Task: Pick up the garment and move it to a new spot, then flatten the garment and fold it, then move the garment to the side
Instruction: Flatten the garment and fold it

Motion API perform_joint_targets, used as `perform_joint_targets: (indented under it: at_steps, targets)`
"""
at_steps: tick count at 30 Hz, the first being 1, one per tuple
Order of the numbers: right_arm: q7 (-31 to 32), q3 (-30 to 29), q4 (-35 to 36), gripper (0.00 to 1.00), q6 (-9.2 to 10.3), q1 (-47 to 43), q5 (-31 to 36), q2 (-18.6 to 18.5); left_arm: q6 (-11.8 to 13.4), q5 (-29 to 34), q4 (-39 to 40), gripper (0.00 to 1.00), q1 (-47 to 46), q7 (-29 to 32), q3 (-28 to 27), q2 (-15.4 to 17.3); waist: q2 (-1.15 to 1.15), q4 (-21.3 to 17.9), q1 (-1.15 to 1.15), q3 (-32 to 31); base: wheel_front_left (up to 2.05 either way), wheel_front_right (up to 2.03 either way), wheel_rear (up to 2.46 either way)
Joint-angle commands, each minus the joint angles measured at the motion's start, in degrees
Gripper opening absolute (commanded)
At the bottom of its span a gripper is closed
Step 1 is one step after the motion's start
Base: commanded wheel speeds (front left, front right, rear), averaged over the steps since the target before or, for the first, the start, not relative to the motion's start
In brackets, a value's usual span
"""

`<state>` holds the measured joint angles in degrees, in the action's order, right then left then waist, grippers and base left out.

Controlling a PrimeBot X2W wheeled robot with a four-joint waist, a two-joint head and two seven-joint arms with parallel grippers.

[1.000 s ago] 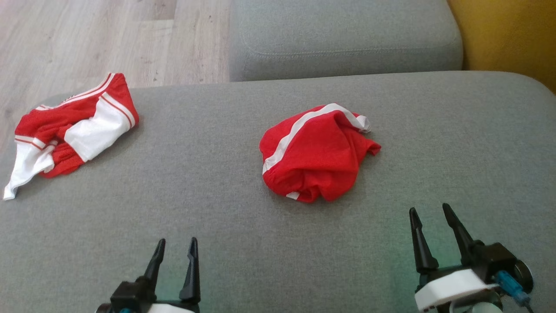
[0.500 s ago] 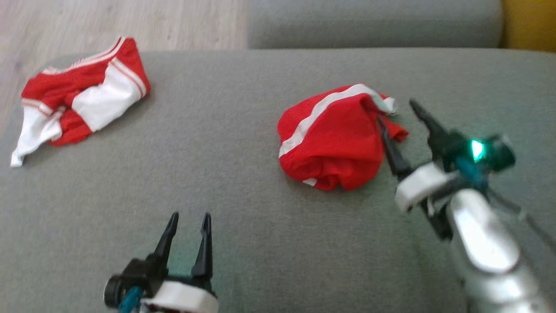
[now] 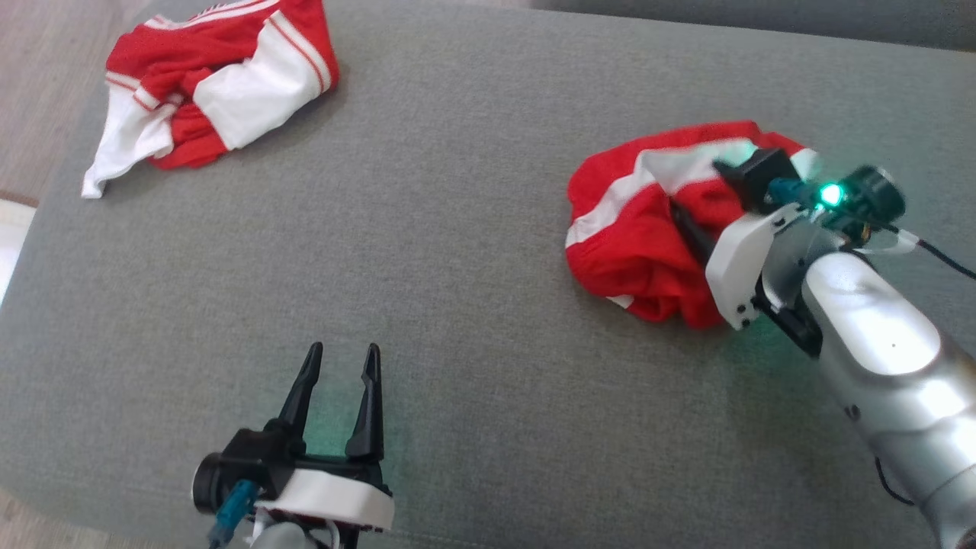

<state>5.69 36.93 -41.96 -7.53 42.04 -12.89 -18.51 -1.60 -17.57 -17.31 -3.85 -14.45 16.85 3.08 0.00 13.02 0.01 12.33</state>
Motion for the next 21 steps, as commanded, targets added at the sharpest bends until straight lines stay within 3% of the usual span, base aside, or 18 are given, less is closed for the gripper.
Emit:
perform_joint_targets:
  at_steps: [1,2,3,6,13,21]
  targets:
    - [1.77,2.46,0.96,0.75,0.04,1.48,-2.77,-1.31,-0.26,0.65,1.93,1.0,-2.21,-0.55,-1.65,-0.11,0.0,0.62,-0.01,0.49,0.0,0.0,0.0]
    - [2.88,3.67,0.9,0.46,0.04,1.64,-4.35,-1.89,-0.24,0.67,1.94,1.0,-2.16,-0.55,-1.73,-0.13,0.0,0.61,-0.01,0.47,0.0,0.0,0.0]
    - [2.88,3.67,0.9,0.46,0.04,1.64,-4.35,-1.89,-0.24,0.67,1.94,1.0,-2.16,-0.55,-1.73,-0.13,0.0,0.61,-0.01,0.47,0.0,0.0,0.0]
    - [5.77,6.75,1.14,0.0,0.04,1.64,-8.82,-3.18,-0.19,0.75,2.0,1.0,-2.06,-0.55,-2.04,-0.16,0.0,0.28,-0.01,0.37,0.0,0.0,0.0]
    - [4.04,9.95,2.81,0.0,0.04,2.28,-13.72,-4.6,-0.05,0.88,2.36,1.0,-2.8,-0.55,-1.92,-0.19,0.0,-1.31,-0.01,0.63,0.0,0.0,0.0]
    - [-4.39,2.9,8.41,0.0,0.04,2.49,-13.85,-1.06,-0.18,1.93,1.87,1.0,-2.21,-0.55,-2.84,-0.2,0.0,-4.43,-0.01,-1.7,0.0,0.0,0.0]
